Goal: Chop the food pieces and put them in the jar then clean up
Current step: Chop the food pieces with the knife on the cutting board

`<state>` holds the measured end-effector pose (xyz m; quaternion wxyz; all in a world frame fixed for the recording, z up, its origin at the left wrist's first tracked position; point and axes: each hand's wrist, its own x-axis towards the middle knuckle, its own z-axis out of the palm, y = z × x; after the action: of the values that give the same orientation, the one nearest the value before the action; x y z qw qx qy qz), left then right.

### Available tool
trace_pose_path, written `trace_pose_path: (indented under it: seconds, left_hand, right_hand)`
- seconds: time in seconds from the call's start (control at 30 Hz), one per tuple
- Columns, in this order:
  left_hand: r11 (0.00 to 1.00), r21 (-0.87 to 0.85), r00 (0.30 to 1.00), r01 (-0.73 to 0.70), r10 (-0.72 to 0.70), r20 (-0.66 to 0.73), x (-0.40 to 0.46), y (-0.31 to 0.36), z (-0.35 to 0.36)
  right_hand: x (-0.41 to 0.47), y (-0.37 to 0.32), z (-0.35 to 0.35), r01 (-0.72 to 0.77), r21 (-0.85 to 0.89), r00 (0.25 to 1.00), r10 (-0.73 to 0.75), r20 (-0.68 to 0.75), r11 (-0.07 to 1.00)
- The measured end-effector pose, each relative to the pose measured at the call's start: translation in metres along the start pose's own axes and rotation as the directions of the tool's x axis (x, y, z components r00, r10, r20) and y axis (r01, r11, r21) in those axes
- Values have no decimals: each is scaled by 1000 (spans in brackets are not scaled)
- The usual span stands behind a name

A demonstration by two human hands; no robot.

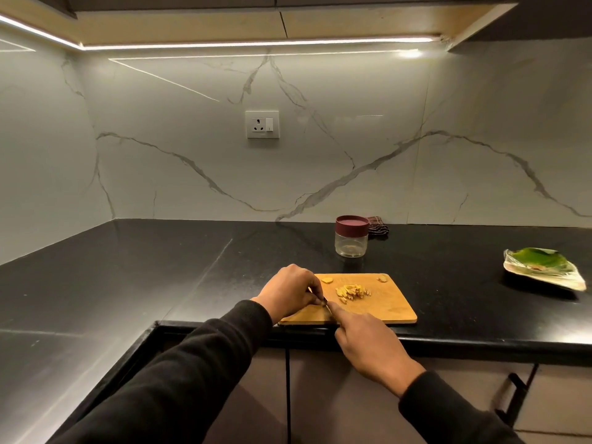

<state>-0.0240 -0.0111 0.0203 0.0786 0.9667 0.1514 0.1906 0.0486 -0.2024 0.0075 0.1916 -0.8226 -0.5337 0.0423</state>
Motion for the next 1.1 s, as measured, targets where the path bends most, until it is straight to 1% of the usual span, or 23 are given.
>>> trace_pose_path:
  seconds: [0.13,0.2,0.37,0.47,0.67,0.9,1.0,1.1]
  left_hand:
    - [1000,-16,1000,-5,5,-9,-1,0,1]
    - [1000,-19,1000,-12,12,-5,-1,-1,1]
    - [1000,-5,1000,-29,29,9,0,-2,1]
    - [996,49,997,-71,69,26,0,0,1]
    - [986,106,992,-125,122,40,0,1,2]
    - [973,147,977,-178,158,140,4,1,4]
    - [979,133,983,-154,138,119,4,3,4]
    - [996,35,995,-85,84,50,2,1,5]
  right_hand:
    - [-17,3,4,-11,-39,999,9,-37,999]
    - [-25,4,3,-10,-87,999,6,-43,996]
    - [-36,5,-4,-36,-311,999,28,-32,950]
    - [-37,5,-6,-51,-390,999,40,-35,919]
    - [-32,4,-2,-42,-396,999,36,-23,917]
    - [-33,3,-2,-48,-384,999,42,-24,922]
    - [-33,5,-1,-46,-359,999,39,-26,932]
    - [-31,5,-2,-39,-291,998,21,-66,956]
